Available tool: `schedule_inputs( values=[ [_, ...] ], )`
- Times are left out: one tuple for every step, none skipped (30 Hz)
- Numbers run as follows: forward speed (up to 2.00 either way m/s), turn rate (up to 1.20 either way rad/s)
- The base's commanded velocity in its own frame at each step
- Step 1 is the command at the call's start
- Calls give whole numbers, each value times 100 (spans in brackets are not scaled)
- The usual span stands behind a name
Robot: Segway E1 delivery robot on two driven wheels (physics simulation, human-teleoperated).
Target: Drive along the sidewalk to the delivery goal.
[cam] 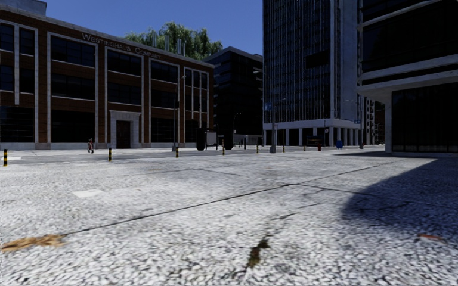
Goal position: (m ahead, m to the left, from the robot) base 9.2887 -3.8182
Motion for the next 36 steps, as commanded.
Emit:
schedule_inputs(
  values=[
    [200, 0],
    [200, 0],
    [200, -2],
    [200, -14],
    [200, -14],
    [200, -21],
    [200, -23],
    [200, -25],
    [200, -25],
    [200, -30],
    [200, -35],
    [200, -37],
    [200, -37],
    [200, -37],
    [200, -38],
    [200, -38],
    [200, -38],
    [200, -38],
    [200, -38],
    [200, -38],
    [200, -38],
    [200, -38],
    [200, -38],
    [200, -38],
    [200, -38],
    [200, -38],
    [200, -38],
    [200, -38],
    [200, -38],
    [200, -38],
    [200, -38],
    [200, -38],
    [200, -38],
    [200, -38],
    [200, -38],
    [200, -38]
  ],
)
